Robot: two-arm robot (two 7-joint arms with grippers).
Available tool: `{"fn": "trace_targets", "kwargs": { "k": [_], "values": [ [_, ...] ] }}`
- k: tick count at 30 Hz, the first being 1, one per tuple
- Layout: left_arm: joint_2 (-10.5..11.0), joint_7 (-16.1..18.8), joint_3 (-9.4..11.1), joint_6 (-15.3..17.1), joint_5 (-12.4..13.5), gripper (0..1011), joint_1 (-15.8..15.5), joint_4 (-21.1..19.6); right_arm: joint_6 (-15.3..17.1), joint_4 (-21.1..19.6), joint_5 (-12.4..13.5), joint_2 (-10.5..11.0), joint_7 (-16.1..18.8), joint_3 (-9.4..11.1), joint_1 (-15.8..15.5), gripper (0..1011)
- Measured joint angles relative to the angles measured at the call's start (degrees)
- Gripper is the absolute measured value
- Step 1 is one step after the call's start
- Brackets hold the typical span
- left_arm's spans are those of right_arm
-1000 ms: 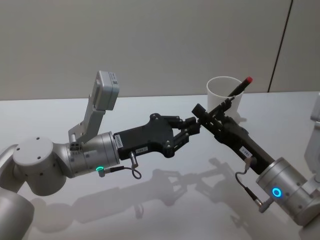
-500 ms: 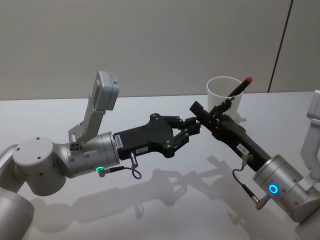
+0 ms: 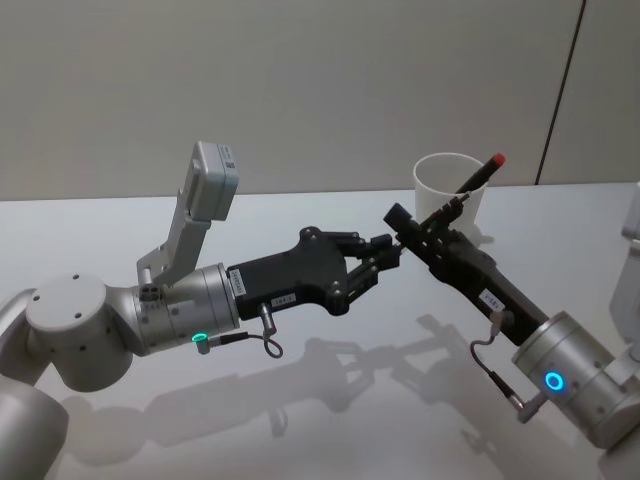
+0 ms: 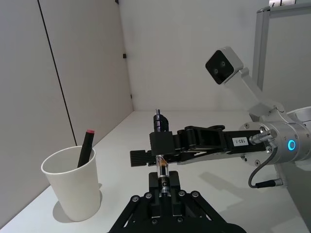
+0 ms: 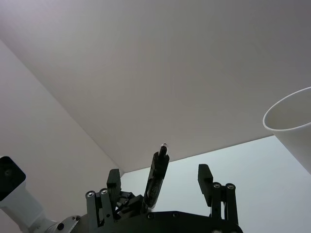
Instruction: Place the pen into the pen holder.
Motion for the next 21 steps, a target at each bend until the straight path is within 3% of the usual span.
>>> {"fn": "trace_targets", "kwargs": {
  "k": [21],
  "values": [
    [0.0, 0.0, 0.0, 0.0, 0.0, 121, 0.0, 0.0, -1.1, -2.1, 1.7, 1.8, -0.4, 0.3, -1.7, 1001]
  ]
}}
